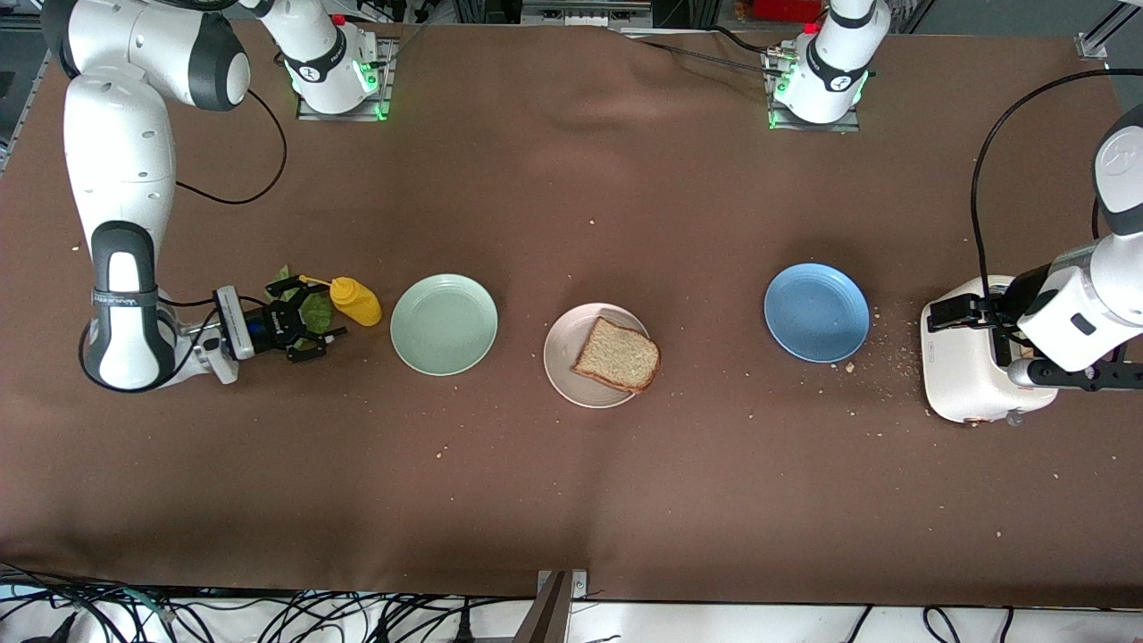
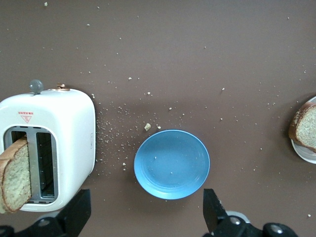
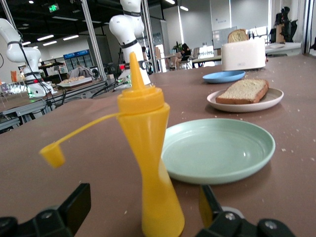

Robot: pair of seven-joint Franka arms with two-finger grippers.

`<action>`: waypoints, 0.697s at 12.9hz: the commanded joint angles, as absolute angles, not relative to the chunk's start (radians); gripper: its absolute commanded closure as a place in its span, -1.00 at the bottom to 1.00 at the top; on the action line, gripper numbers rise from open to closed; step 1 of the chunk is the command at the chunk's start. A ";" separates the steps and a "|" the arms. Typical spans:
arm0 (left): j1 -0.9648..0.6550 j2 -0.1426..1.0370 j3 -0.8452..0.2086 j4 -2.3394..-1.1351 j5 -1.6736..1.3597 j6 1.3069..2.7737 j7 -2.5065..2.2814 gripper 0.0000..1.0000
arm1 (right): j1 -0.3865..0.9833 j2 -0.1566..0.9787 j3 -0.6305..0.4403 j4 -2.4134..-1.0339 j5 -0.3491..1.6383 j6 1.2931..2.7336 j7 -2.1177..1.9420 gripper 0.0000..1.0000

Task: Make sandwich in beige plate with both arms
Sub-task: 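Grasp the green lettuce leaf with the right gripper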

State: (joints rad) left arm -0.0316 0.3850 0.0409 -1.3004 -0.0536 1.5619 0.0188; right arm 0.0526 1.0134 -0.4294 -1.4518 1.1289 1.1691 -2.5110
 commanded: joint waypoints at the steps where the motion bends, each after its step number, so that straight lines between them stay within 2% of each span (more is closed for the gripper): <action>1: -0.020 0.379 0.041 -1.287 -0.025 1.539 0.017 -1.00 | 0.080 0.985 -0.523 -1.428 1.054 1.161 -2.401 -0.96; 3: 0.000 0.379 0.038 -1.287 -0.037 1.536 0.018 -1.00 | 0.142 0.944 -0.616 -1.425 1.000 1.163 -2.250 -0.96; 6: -0.002 0.382 0.040 -1.273 -0.032 1.545 0.018 -1.00 | 0.322 0.945 -0.846 -1.433 0.974 1.184 -2.052 -0.96; 7: -0.002 0.387 0.040 -1.267 -0.034 1.546 0.015 -1.00 | 0.362 0.948 -0.891 -1.437 0.953 1.205 -1.970 -0.95; 9: -0.002 0.393 0.040 -1.262 -0.034 1.590 0.006 -1.00 | 0.414 0.948 -0.913 -1.454 0.879 1.283 -1.777 -0.92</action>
